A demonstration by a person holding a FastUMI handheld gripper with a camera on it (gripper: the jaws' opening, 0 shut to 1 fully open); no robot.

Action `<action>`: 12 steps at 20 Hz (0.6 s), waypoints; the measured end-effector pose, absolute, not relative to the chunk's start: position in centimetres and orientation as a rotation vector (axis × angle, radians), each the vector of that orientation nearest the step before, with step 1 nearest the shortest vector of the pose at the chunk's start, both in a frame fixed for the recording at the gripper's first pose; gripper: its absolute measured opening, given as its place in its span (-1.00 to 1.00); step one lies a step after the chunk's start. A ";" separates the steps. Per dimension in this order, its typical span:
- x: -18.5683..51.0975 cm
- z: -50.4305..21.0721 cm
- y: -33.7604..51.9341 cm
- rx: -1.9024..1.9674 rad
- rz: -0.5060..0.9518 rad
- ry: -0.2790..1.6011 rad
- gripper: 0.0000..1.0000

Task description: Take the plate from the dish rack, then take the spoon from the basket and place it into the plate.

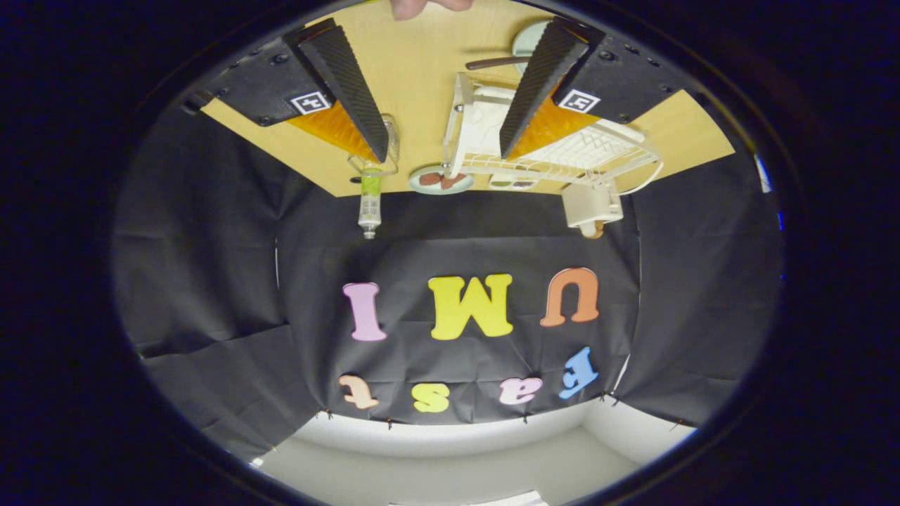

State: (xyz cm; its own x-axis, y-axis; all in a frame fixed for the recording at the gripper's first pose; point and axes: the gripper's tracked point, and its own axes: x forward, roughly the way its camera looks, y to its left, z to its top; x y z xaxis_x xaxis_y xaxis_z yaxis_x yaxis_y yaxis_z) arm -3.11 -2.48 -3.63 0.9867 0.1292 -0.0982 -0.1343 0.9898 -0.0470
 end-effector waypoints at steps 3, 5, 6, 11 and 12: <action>-3.3 -2.5 -3.8 -0.047 0.095 0.084 1.00; -3.5 -2.0 -4.4 -0.053 0.069 0.071 1.00; -3.6 -1.8 -4.7 -0.056 0.056 0.063 1.00; -4.5 -0.8 -5.1 -0.067 0.030 0.043 1.00; -4.7 -0.7 -4.9 -0.070 0.030 0.039 1.00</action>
State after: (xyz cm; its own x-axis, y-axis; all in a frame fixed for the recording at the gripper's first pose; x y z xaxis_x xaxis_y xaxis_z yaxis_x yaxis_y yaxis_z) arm -4.65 -4.90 -0.72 0.9988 0.0290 -0.0399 -0.0317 0.9971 -0.0693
